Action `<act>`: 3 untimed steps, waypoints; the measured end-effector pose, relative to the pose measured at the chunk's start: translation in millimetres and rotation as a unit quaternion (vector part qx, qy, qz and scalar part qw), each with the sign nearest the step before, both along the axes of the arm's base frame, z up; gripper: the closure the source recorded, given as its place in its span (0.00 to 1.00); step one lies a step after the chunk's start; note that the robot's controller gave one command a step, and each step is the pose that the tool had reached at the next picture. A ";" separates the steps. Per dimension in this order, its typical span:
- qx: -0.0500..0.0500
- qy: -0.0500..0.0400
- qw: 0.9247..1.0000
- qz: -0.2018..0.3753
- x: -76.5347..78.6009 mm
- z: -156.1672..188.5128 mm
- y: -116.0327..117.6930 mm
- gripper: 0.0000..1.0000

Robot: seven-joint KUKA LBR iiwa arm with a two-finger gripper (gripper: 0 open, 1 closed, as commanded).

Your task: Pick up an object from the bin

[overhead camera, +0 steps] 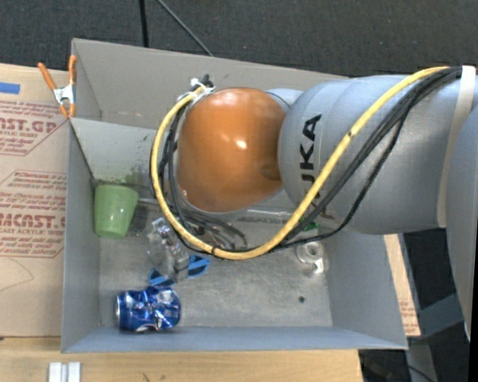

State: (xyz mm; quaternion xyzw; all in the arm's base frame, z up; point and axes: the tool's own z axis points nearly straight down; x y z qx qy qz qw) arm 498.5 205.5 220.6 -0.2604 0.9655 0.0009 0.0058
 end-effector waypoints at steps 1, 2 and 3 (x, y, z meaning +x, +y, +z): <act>-0.001 0.004 1.000 0.000 -1.9 -4.8 -0.5 0.00; -0.002 0.008 0.995 0.098 14.5 -154.5 -21.1 0.00; -0.003 0.003 0.996 0.093 54.3 -150.7 -57.2 0.00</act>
Offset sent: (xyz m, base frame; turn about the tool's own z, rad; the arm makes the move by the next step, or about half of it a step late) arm 0.0000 0.0000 0.0000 0.0000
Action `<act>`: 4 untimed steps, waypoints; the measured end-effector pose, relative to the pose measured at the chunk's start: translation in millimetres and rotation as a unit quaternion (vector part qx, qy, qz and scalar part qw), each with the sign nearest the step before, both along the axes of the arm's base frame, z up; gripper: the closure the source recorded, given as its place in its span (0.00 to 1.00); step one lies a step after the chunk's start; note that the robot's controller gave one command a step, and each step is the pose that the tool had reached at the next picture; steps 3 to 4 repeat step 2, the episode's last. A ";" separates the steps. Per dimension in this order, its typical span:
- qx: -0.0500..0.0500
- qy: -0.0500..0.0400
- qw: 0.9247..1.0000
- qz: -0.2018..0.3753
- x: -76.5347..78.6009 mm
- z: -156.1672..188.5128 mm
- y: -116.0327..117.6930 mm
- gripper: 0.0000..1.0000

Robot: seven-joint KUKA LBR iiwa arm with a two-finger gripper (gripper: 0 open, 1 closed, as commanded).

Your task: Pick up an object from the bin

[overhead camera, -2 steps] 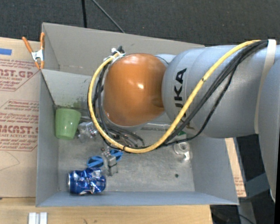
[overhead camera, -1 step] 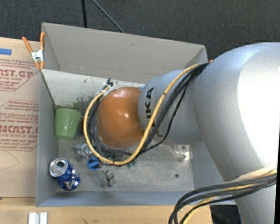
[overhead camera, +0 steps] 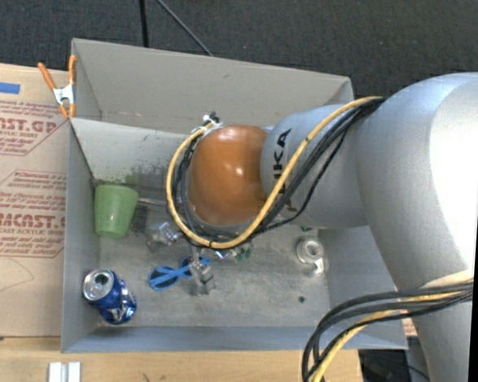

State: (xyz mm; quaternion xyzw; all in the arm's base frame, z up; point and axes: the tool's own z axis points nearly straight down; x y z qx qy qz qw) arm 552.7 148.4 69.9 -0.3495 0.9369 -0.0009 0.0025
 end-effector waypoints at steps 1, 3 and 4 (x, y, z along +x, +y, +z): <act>0.002 0.002 1.000 0.002 -2.8 -0.2 4.1 1.00; 0.002 -0.002 1.000 -0.012 -31.3 141.4 20.4 1.00; 0.002 -0.002 1.000 -0.012 -31.3 141.4 20.4 1.00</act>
Offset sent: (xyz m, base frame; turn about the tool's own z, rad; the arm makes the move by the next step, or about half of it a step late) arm 0.0000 0.0000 0.0000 0.0000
